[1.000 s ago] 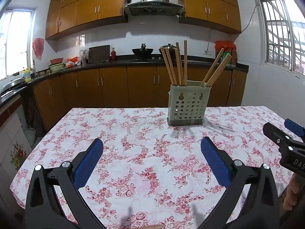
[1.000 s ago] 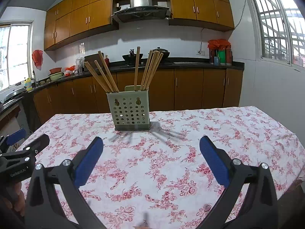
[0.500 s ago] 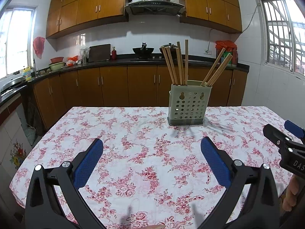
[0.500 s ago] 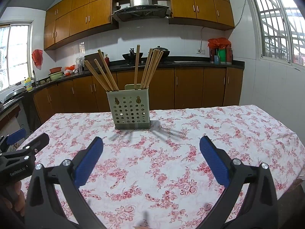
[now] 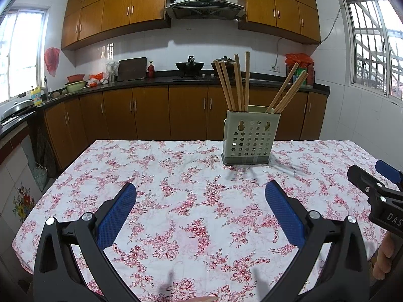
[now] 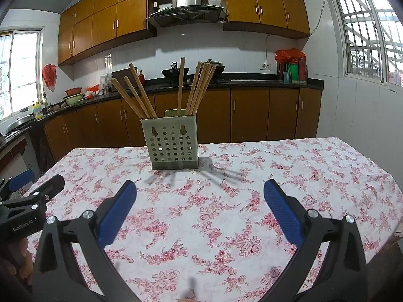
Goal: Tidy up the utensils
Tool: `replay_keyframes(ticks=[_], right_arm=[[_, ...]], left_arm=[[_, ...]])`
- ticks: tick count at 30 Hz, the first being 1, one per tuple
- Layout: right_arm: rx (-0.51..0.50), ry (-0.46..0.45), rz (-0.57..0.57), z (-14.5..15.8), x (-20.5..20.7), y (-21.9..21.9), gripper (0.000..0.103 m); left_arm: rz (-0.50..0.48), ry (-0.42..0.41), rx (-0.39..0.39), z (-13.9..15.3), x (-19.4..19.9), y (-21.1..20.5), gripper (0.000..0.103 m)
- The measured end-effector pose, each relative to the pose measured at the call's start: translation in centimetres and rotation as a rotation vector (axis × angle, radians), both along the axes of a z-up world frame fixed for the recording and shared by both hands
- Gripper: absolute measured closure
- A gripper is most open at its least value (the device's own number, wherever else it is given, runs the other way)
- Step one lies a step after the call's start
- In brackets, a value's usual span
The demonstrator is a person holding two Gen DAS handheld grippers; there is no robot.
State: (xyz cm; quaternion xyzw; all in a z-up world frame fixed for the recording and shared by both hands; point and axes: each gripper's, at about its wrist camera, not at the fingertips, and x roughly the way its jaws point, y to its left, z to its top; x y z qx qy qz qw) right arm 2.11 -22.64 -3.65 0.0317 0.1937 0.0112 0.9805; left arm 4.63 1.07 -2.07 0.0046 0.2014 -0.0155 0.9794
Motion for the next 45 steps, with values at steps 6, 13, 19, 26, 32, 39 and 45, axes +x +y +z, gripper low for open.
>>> replay_keyframes(ticks=[6,13,19,26,32,39,45], right_arm=[[0.000,0.000,-0.001,0.04,0.02,0.01,0.004],[-0.001,0.000,-0.001,0.08,0.05,-0.02,0.004],[0.000,0.001,-0.001,0.10,0.05,-0.01,0.004],[0.001,0.001,0.000,0.08,0.00,0.00,0.004],[0.001,0.002,0.000,0.00,0.09,-0.10,0.004],[0.001,0.002,0.000,0.02,0.09,-0.10,0.004],[0.002,0.005,0.000,-0.15,0.08,-0.11,0.004]], left_arm=[[0.002,0.002,-0.001,-0.06,0.03,-0.05,0.002],[0.003,0.002,-0.001,-0.04,0.02,-0.02,0.002],[0.008,0.004,-0.003,-0.10,0.08,-0.09,0.002],[0.013,0.005,-0.003,-0.16,0.05,-0.34,0.002],[0.014,0.006,-0.004,-0.15,0.07,-0.29,0.002],[0.015,0.007,-0.004,-0.15,0.07,-0.36,0.002],[0.026,-0.004,0.004,-0.04,-0.08,-0.77,0.002]])
